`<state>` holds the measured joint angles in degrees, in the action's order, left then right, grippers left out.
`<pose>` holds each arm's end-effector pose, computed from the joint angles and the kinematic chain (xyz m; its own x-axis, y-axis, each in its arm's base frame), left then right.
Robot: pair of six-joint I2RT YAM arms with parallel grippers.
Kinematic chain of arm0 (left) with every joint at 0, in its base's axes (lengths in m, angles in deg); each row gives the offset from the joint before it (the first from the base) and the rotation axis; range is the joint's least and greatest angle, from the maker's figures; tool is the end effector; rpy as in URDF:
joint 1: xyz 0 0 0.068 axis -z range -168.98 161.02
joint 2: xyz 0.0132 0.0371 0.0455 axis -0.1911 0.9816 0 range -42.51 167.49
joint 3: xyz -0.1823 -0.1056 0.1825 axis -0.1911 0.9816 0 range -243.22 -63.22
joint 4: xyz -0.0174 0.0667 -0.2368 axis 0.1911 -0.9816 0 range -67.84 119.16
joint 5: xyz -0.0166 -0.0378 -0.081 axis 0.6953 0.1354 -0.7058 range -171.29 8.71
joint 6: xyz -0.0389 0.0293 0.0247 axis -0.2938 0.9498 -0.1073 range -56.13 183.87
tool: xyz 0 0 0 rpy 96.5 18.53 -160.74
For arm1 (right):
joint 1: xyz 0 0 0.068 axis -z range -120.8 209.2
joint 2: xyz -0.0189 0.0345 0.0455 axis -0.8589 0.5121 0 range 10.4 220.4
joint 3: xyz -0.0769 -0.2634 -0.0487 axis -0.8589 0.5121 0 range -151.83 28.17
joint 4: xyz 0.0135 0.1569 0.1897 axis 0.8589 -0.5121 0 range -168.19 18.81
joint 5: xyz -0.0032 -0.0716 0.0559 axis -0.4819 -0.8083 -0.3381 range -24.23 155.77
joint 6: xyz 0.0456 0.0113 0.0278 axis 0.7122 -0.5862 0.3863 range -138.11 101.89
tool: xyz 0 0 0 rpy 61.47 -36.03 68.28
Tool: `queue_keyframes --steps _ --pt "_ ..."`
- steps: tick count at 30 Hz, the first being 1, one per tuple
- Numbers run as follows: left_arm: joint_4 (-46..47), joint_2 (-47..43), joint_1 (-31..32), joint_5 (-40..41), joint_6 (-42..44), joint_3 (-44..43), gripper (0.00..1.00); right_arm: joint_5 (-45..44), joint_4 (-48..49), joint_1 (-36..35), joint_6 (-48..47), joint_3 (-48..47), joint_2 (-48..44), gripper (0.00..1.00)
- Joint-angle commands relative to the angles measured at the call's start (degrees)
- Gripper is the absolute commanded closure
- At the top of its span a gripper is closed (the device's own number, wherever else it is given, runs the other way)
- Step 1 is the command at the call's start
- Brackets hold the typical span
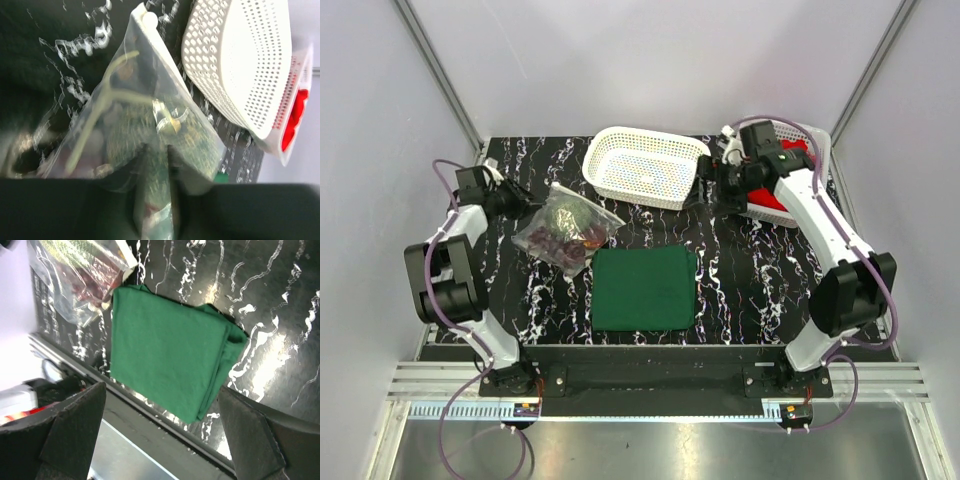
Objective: Open the zip-top bag and remove the fake food
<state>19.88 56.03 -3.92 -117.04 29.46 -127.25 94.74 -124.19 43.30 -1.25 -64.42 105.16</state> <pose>0.3512 0.0715 0.2285 -0.6637 -0.6518 -0.3670 -0.2143 0.6357 -0.7416 0.3165 0.1084 0.3469 -0.9022 0.0070 -0.4312 -0.2548 0.7979 0.5462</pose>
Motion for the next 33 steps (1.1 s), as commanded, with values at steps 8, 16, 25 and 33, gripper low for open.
queue_keyframes --steps 8,16,25,33 --pt "-4.96 9.51 -7.83 -7.55 4.10 -16.90 0.25 -8.24 -2.99 -4.49 -1.30 -9.35 2.53 0.00" --pt "-6.37 29.06 -2.73 -16.20 4.09 -37.21 0.25 -2.79 -2.03 -4.49 -2.19 -14.45 6.84 0.00" --pt "-4.62 36.63 4.12 -13.21 0.68 -37.84 0.25 -1.02 -2.03 -4.49 -0.08 -19.64 12.02 0.00" --pt "4.44 35.41 2.20 -15.66 -6.45 -34.49 0.72 0.47 -1.24 -4.66 3.17 -20.52 15.71 0.00"
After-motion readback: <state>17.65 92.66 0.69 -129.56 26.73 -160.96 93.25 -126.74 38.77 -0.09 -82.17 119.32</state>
